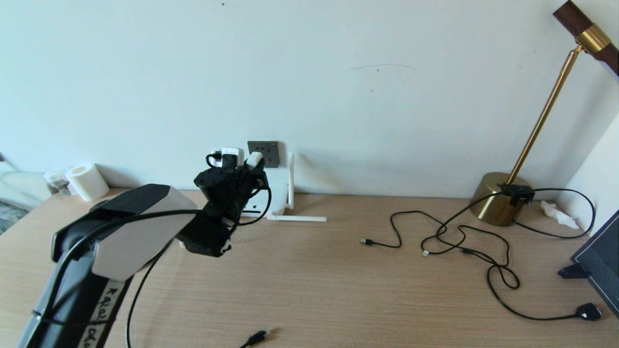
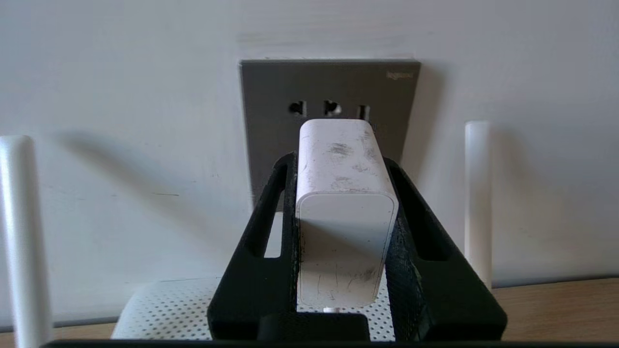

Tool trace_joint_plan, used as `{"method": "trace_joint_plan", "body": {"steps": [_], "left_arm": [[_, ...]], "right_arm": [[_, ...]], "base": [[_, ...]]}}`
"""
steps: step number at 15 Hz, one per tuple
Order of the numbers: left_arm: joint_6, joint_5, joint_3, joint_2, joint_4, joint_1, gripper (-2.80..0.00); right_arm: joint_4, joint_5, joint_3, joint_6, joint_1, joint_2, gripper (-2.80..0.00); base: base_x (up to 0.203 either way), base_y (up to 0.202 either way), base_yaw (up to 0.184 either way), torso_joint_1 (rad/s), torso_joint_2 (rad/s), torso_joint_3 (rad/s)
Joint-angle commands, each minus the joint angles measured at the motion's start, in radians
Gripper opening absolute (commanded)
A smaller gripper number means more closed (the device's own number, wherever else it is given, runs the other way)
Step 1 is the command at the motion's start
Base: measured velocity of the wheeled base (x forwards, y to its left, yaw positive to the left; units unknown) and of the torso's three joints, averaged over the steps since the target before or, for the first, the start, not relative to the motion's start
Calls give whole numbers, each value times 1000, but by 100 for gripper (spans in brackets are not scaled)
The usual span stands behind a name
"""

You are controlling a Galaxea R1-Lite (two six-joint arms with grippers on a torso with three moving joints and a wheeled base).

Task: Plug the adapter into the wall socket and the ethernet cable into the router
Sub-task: Align plug and socket

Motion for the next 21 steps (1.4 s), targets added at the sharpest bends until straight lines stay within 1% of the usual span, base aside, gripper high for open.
{"method": "trace_joint_plan", "body": {"steps": [1, 7, 14, 21], "left_arm": [[-1, 0, -40, 38, -2, 0, -280], [-2, 3, -71, 52, 18, 8, -280], [-1, 5, -136, 60, 53, 8, -280], [-1, 16, -163, 64, 84, 8, -280]], "right_arm": [[0, 0, 0, 0, 1, 0, 0], [1, 0, 0, 0, 1, 0, 0], [0, 0, 0, 0, 1, 0, 0], [1, 0, 0, 0, 1, 0, 0]], "base": [[0, 0, 0, 0, 0, 0], [0, 0, 0, 0, 0, 0], [0, 0, 0, 0, 0, 0], [0, 0, 0, 0, 0, 0]]}}
